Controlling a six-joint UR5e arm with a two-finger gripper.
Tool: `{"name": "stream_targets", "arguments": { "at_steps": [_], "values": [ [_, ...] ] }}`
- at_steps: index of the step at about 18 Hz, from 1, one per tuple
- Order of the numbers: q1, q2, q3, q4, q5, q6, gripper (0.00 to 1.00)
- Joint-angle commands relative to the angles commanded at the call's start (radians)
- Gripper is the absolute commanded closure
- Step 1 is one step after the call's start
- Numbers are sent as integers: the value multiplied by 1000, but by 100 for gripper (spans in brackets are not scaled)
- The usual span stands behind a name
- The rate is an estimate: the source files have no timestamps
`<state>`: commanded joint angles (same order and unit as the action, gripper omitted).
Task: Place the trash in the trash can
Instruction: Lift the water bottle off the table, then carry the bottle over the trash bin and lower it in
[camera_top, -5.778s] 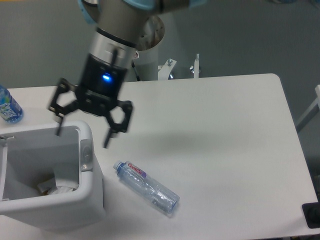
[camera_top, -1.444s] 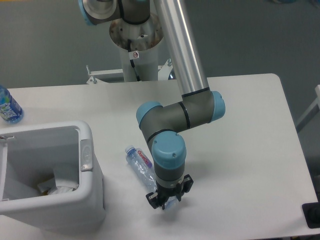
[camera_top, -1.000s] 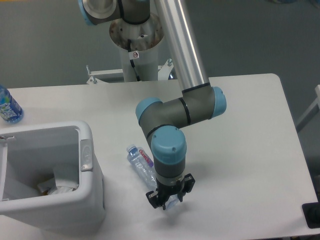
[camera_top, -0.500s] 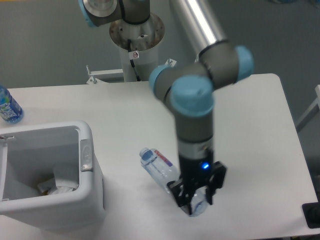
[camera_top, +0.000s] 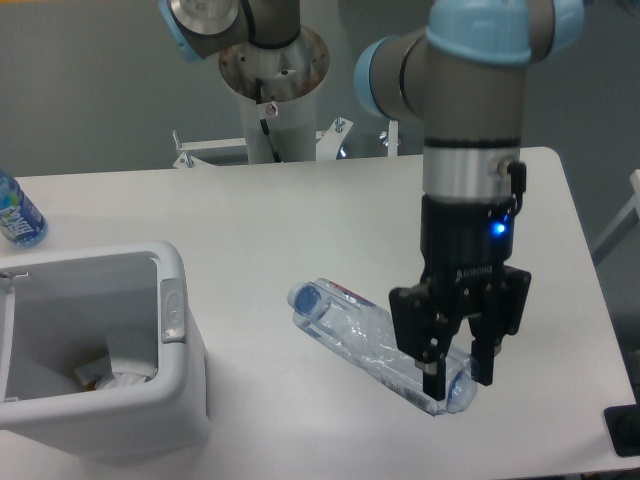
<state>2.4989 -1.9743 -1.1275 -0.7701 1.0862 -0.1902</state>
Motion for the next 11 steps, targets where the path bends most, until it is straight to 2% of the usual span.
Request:
{"name": "stream_targets", "arguments": {
  "at_steps": [4, 11],
  "values": [
    [-52, 25, -8, 0, -5, -3, 49],
    [-167, 22, -14, 0, -3, -11, 49]
  ]
}}
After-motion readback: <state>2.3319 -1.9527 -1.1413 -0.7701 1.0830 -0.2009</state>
